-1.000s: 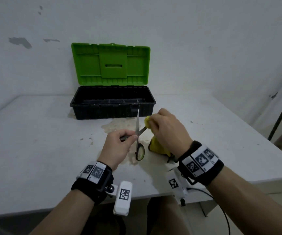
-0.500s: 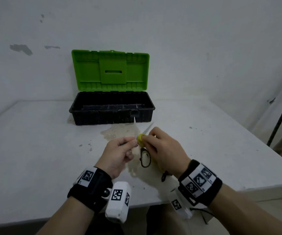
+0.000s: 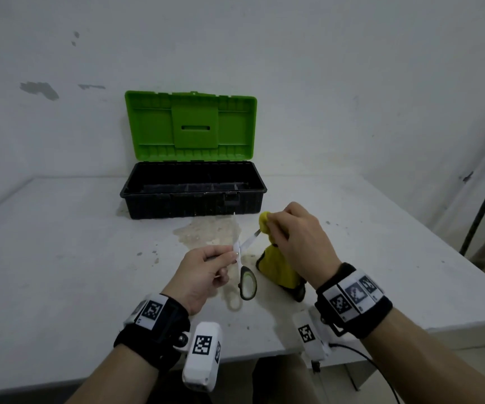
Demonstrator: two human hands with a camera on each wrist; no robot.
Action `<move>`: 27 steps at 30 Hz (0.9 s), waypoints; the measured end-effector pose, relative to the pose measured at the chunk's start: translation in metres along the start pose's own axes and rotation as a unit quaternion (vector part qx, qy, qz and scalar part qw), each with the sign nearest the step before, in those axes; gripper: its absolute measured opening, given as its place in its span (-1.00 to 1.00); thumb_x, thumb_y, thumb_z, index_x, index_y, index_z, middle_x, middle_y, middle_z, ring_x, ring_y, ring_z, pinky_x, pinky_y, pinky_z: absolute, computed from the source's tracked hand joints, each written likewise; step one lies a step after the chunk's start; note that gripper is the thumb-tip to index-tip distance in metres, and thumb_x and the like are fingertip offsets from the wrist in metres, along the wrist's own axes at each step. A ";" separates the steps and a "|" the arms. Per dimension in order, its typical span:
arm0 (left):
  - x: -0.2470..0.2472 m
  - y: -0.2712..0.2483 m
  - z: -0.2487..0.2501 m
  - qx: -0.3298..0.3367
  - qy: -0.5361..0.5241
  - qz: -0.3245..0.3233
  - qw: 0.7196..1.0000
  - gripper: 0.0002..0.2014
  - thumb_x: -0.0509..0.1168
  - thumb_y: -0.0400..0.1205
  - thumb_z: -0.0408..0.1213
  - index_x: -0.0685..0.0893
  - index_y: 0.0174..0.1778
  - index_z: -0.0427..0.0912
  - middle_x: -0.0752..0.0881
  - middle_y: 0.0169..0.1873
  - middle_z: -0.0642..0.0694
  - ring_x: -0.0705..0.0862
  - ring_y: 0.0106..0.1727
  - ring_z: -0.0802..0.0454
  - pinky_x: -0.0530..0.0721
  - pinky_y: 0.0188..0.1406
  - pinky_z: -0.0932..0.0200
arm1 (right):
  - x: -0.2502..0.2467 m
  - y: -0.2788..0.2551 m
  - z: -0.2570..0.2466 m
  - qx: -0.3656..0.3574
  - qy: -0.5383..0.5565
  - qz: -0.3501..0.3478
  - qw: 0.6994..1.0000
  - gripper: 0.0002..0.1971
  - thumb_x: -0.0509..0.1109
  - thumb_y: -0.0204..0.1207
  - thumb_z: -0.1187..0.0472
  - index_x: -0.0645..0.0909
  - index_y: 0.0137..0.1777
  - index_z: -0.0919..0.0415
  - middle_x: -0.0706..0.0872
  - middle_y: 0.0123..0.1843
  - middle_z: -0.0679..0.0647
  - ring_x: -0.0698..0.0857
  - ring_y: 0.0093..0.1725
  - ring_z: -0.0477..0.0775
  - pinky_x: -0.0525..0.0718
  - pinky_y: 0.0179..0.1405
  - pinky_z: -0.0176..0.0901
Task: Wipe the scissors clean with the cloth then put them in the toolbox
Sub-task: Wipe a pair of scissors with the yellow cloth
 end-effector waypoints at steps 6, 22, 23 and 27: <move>0.006 -0.002 -0.003 -0.041 -0.001 -0.042 0.998 -0.79 0.33 0.63 -0.60 0.75 0.11 -0.32 0.67 -0.40 -0.09 0.56 -0.48 0.14 0.67 -0.39 0.23 | 0.021 -0.013 -0.019 -0.022 -0.010 -0.089 0.996 -0.75 0.27 0.67 0.05 0.74 -0.04 0.13 0.54 -0.14 0.01 0.59 -0.27 0.05 0.65 -0.26 0.07; 0.004 -0.001 0.001 -0.035 -0.112 -0.006 0.993 -0.79 0.41 0.60 -0.52 0.71 0.13 -0.26 0.85 -0.15 -0.24 0.83 -0.21 -0.03 0.78 -0.09 0.02 | 0.019 -0.018 -0.012 0.065 -0.006 -0.047 0.997 -0.77 0.26 0.65 0.04 0.71 -0.06 0.09 0.56 -0.12 -0.04 0.62 -0.20 0.04 0.68 -0.19 0.05; 0.004 -0.001 0.001 -0.033 -0.127 -0.006 0.991 -0.77 0.42 0.60 -0.50 0.71 0.16 -0.25 0.86 -0.13 -0.24 0.84 -0.20 -0.04 0.79 -0.11 0.03 | 0.019 -0.017 -0.012 0.069 -0.004 -0.045 0.997 -0.77 0.26 0.66 0.03 0.71 -0.05 0.09 0.56 -0.11 -0.04 0.62 -0.18 0.04 0.68 -0.19 0.05; 0.010 -0.005 0.003 -0.007 -0.163 -0.025 0.986 -0.75 0.38 0.60 -0.55 0.69 0.20 -0.34 0.85 -0.05 -0.33 0.87 -0.11 -0.08 0.83 -0.18 0.09 | 0.016 -0.014 -0.013 0.074 -0.008 -0.038 0.997 -0.77 0.27 0.66 0.04 0.72 -0.03 0.11 0.55 -0.10 -0.06 0.61 -0.18 0.03 0.67 -0.18 0.03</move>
Point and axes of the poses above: each hand's wrist, its own y-axis towards the middle knuckle, its own x-axis out of the palm, z = x × y, the point moved 5 cm from there along y, towards the middle knuckle
